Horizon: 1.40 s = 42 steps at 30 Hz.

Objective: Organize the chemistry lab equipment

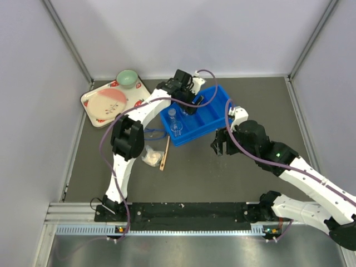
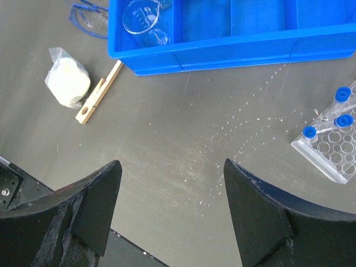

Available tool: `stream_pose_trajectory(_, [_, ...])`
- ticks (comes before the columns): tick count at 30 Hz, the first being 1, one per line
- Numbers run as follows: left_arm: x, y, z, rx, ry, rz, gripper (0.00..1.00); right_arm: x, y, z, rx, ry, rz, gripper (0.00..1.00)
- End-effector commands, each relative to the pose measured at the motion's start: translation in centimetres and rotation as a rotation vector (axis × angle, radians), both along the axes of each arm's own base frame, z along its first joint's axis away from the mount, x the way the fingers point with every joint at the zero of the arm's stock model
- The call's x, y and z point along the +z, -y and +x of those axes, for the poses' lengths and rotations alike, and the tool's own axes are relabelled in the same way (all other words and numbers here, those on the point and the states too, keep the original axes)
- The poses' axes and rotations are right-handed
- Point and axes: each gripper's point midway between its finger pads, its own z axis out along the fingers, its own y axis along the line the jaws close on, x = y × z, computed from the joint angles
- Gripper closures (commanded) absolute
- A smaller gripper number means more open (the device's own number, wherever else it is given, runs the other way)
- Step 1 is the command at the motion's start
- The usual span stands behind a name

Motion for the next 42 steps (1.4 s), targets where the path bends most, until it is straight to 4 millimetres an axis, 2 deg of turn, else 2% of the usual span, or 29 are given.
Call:
stream_pose_trajectory(1, [0.3, 1.8, 0.5, -0.038, 0.056, -0.029, 0.98, 0.3, -0.4, -0.1, 0.014, 0.015, 0.015, 0.25])
stream_pose_trajectory(7, [-1.5, 2.1, 0.2, -0.047, 0.034, -0.010, 0.98, 0.0, -0.3, -0.2, 0.016, 0.016, 0.008, 0.25])
stream_pose_trajectory(17, [-3.7, 0.8, 0.7, -0.005, 0.040, 0.076, 0.95, -0.3, -0.3, -0.4, 0.020, 0.012, 0.016, 0.25])
stream_pose_trajectory(21, [-3.2, 0.9, 0.8, -0.004, 0.048, 0.071, 0.80, -0.4, -0.3, -0.4, 0.020, 0.009, 0.017, 0.25])
stream_pose_trajectory(22, [-3.0, 0.9, 0.8, -0.004, 0.052, 0.069, 0.73, -0.5, -0.3, -0.4, 0.020, 0.007, 0.019, 0.26])
stream_pose_trajectory(24, [-2.4, 1.0, 0.8, -0.006, 0.061, 0.062, 0.65, -0.5, -0.3, -0.4, 0.019, 0.008, 0.018, 0.26])
stream_pose_trajectory(25, [-2.1, 1.1, 0.7, -0.006, 0.065, 0.060, 0.56, -0.5, -0.4, -0.5, 0.023, 0.007, 0.020, 0.25])
stream_pose_trajectory(27, [-1.4, 1.0, 0.8, -0.005, 0.077, 0.057, 0.52, -0.6, -0.4, -0.5, 0.026, 0.002, 0.022, 0.25])
stream_pose_trajectory(28, [-1.0, 1.1, 0.8, -0.005, 0.083, 0.054, 0.47, -0.6, -0.4, -0.5, 0.024, 0.004, 0.023, 0.25])
stream_pose_trajectory(37, [1.9, 0.8, 0.9, 0.001, 0.122, 0.049, 0.31, -0.4, -0.5, -0.8, 0.032, 0.004, 0.037, 0.25])
stream_pose_trajectory(42, [3.8, 0.7, 1.0, 0.006, 0.149, 0.041, 0.18, -0.3, -0.5, -0.8, 0.035, 0.004, 0.044, 0.26])
